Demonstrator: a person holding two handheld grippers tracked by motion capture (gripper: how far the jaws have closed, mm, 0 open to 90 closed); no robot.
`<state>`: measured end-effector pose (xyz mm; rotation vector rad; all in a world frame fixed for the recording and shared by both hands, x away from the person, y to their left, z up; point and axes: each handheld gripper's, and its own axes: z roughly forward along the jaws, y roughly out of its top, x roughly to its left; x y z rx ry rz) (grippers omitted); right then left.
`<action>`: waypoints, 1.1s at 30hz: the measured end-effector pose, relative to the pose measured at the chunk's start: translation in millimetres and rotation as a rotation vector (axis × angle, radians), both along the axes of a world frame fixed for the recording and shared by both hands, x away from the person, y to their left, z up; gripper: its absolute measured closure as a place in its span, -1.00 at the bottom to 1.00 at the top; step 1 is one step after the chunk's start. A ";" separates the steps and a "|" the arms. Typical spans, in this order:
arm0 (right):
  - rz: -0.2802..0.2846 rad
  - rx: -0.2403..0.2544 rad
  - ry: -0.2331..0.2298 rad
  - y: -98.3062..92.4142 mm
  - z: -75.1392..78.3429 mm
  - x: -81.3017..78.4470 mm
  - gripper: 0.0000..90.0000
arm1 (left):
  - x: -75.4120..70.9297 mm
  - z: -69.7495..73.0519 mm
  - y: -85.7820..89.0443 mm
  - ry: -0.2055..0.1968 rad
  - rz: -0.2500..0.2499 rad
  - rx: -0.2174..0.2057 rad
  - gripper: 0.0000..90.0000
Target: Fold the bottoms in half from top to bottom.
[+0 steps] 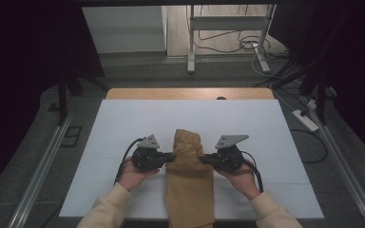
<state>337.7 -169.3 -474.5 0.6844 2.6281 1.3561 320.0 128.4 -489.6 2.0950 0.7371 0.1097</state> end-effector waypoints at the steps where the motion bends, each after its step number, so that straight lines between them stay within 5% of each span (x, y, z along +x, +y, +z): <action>1: 0.000 0.001 0.000 0.1 0.1 -0.2 0.88 | -0.2 0.0 0.1 0.000 0.000 -0.001 0.86; 33: 0.025 0.010 0.011 -6.3 -2.3 -19.7 0.88 | -21.9 -5.9 -0.4 0.006 -0.035 0.007 0.85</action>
